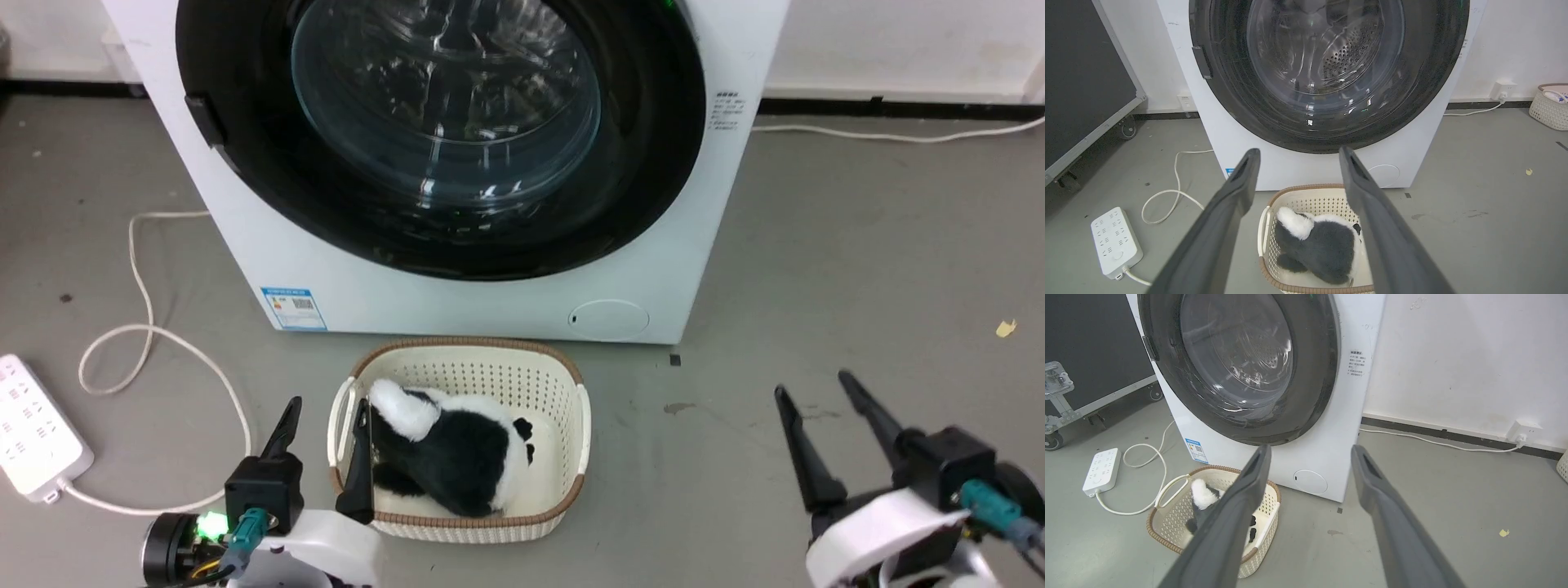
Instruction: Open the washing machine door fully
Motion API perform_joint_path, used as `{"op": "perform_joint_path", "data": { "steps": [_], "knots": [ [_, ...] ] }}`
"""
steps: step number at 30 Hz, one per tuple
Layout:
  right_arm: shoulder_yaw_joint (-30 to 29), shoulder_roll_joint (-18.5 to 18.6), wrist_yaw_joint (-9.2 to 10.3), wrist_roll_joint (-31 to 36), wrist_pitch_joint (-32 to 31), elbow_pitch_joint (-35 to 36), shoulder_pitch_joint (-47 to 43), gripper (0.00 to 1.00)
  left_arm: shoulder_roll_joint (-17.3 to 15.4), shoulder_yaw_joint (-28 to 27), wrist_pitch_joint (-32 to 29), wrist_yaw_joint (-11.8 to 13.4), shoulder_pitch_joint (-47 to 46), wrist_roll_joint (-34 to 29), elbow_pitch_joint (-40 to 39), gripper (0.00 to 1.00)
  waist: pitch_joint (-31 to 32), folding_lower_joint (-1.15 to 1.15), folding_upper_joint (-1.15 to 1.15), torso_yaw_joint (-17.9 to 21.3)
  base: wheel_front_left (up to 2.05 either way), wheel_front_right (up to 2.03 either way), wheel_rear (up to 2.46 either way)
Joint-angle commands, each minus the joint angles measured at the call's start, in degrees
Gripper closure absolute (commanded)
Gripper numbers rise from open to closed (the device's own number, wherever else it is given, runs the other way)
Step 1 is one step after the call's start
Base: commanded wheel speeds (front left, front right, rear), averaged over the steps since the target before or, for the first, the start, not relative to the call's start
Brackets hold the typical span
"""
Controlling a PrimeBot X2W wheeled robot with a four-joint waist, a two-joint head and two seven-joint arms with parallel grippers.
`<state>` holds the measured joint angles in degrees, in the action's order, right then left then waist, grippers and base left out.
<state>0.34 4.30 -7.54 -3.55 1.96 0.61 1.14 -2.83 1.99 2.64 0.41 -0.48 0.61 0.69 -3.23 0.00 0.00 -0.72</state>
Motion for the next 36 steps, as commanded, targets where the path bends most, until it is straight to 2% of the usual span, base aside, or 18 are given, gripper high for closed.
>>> {"op": "perform_joint_path", "data": {
  "steps": [1, 21, 22, 23, 24, 25, 29, 33, 36],
  "knots": [
    [-0.1, 0.8, 0.01, -1.1, 0.0, 0.6, 1.9, 0.0, 0.0, 0.5, 0.7, 0.5, -1.1, -0.4, 0.0, 0.0, -0.9, 0.0, 0.0, -0.3, 0.0, 0.0, 0.0],
    [-1.3, 2.9, 0.02, -9.3, -3.8, -0.3, 16.3, 0.0, -0.4, 2.4, 2.9, 1.6, -4.3, -0.3, -0.6, 0.0, -6.7, 0.0, 0.0, -2.1, 0.0, 0.0, 0.0],
    [-1.5, 2.9, 0.02, -10.2, -4.1, -0.8, 17.9, 0.46, -0.5, 2.7, 3.2, 1.7, -4.6, -0.3, -0.7, 0.0, -7.3, 0.0, 0.0, -2.4, 0.0, 0.0, 0.0],
    [-1.5, 2.9, 0.02, -10.2, -4.1, -0.8, 17.9, 0.46, -0.5, 2.7, 3.2, 1.7, -4.6, -0.3, -0.7, 0.0, -7.3, 0.0, 0.0, -2.4, 0.0, 0.0, 0.0],
    [-1.8, 2.8, 0.02, -10.7, -4.3, -1.2, 18.7, 0.76, -0.5, 2.8, 3.3, 1.8, -4.7, -0.2, -0.8, 0.0, -7.6, 0.0, 0.0, -2.5, 0.0, 0.0, 0.0],
    [-2.4, 2.5, 0.02, -11.9, -4.8, -2.0, 20.3, 1.0, -0.5, 3.1, 3.5, 1.9, -5.0, -0.2, -0.8, 0.0, -8.1, 0.0, 0.0, -2.8, 0.0, 0.0, 0.0],
    [-3.8, 1.9, 0.02, -13.7, -5.6, -3.5, 22.9, 1.0, -0.5, 3.4, 3.9, 2.2, -5.4, -0.2, -0.9, 0.0, -9.0, 0.0, 0.0, -3.1, 0.0, 0.0, 0.0],
    [-8.3, 0.3, 0.03, -18.7, -9.1, -8.0, 30.2, 1.0, -0.7, 4.2, 4.7, 2.7, -6.4, -0.1, -1.0, 0.0, -11.5, 0.0, 0.0, -3.9, 0.0, 0.0, 0.0],
    [-10.1, 0.0, 0.03, -20.1, -10.4, -10.0, 32.4, 1.0, -0.7, 4.6, 5.0, 2.8, -6.6, -0.1, -0.9, 0.0, -12.2, 0.0, 0.0, -4.1, 0.0, 0.0, 0.0]
  ]
}}
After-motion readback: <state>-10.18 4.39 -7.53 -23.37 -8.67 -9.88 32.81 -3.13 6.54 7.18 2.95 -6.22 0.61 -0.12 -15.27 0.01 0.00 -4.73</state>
